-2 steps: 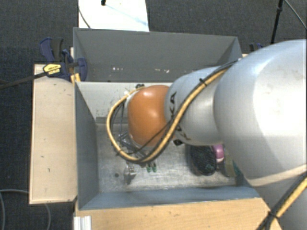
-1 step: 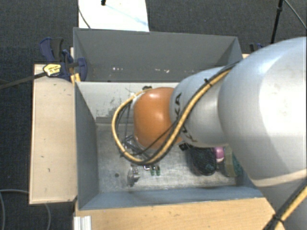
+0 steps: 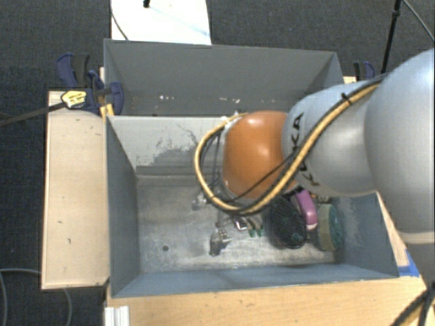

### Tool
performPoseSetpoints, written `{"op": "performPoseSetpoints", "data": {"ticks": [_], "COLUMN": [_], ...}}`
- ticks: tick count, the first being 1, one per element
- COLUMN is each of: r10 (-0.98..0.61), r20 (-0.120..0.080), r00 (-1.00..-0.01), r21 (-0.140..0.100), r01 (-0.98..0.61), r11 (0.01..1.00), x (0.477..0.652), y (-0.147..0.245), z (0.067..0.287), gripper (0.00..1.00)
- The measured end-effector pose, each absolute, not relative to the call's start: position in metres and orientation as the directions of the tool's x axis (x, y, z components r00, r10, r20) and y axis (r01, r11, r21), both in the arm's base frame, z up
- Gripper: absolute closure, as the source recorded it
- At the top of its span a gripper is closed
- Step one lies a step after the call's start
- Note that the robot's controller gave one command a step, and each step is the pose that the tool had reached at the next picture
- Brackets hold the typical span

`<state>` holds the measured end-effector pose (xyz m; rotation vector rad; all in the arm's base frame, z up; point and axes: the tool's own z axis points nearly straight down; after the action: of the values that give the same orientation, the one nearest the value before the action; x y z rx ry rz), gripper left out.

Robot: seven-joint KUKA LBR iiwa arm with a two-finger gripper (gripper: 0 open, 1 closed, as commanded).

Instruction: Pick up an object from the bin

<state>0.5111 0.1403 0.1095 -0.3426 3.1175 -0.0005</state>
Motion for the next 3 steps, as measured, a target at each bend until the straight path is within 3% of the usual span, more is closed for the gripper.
{"op": "performPoseSetpoints", "data": {"ticks": [1,2,3], "r10": [-0.367,-0.495,-0.199], "r20": [0.001,-0.005,-0.008], "r00": [-0.93,-0.869,-0.98], "r21": [-0.001,-0.002,-0.002], "r01": [-0.367,-0.495,-0.199], "r11": [0.93,0.869,0.98], "x": [0.523,0.547,0.554], "y": [0.094,0.069,0.025], "z": [0.095,0.085,0.127], "gripper": [0.0,0.0,0.0]}}
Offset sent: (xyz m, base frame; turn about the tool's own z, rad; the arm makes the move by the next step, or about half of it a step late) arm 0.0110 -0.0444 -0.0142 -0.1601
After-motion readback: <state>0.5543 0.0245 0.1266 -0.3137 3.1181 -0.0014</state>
